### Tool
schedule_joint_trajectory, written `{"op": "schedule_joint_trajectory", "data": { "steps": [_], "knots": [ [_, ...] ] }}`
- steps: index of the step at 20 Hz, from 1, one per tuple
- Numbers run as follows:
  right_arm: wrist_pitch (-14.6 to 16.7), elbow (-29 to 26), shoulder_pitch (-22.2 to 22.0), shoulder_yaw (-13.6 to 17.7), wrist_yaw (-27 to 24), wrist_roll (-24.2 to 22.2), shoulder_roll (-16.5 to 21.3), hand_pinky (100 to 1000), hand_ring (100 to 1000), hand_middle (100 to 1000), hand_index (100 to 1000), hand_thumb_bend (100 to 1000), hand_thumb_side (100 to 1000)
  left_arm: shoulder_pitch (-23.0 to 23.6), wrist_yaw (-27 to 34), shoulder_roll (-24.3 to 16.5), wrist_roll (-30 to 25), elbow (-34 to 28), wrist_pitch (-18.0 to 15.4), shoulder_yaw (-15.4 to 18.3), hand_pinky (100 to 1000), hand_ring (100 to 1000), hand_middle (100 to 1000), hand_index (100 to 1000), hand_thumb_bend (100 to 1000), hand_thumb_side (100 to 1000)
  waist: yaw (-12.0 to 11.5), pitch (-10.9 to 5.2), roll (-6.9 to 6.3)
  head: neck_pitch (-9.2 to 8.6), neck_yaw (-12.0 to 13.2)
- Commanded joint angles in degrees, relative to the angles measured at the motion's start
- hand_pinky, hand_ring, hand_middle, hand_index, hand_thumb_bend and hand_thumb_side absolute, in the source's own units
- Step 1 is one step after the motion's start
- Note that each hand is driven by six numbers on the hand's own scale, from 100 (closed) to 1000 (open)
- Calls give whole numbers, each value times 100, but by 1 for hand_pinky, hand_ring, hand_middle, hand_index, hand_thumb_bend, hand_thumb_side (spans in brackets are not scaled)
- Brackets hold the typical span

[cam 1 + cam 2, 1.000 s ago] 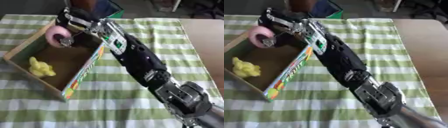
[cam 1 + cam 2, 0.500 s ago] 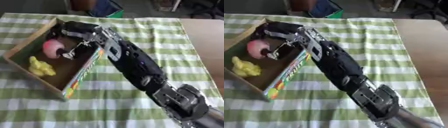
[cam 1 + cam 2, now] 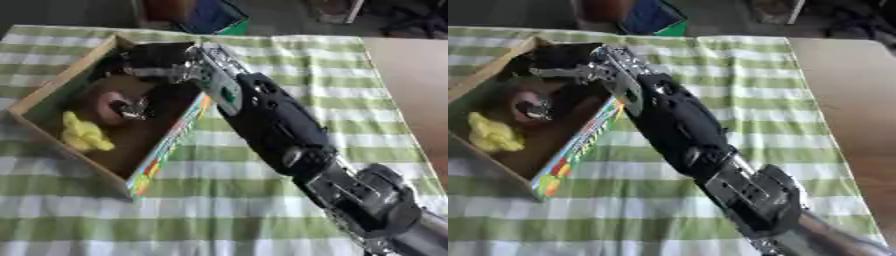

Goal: Pick up objects on the table and place them in the box.

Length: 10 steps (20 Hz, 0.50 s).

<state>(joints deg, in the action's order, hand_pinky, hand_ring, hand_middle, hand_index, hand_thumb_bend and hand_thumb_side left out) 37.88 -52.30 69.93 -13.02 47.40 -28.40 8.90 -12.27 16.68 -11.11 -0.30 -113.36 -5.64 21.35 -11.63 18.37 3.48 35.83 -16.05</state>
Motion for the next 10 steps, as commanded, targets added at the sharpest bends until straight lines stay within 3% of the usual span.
{"op": "schedule_joint_trajectory", "data": {
  "steps": [1, 4, 10],
  "knots": [
    [452, -120, 169, 256, -268, -610, 133, 860, 927, 933, 1000, 100, 926, -33, -14, -95, 4, -123, 16, 29, 558, 743, 661, 714, 100, 977, 16, -123, -56, 47, 35],
    [345, -367, 173, 421, -624, -615, 158, 865, 908, 911, 1000, 100, 937, -23, -22, -88, 1, -123, 18, 34, 558, 743, 660, 714, 100, 975, 43, -127, -73, 46, 47],
    [-604, -1815, 90, 346, -3090, -759, 995, 854, 889, 883, 1000, 100, 914, 76, -67, -125, 60, -123, -17, 95, 558, 744, 659, 714, 100, 972, 188, -195, -99, 109, 189]
  ]
}}
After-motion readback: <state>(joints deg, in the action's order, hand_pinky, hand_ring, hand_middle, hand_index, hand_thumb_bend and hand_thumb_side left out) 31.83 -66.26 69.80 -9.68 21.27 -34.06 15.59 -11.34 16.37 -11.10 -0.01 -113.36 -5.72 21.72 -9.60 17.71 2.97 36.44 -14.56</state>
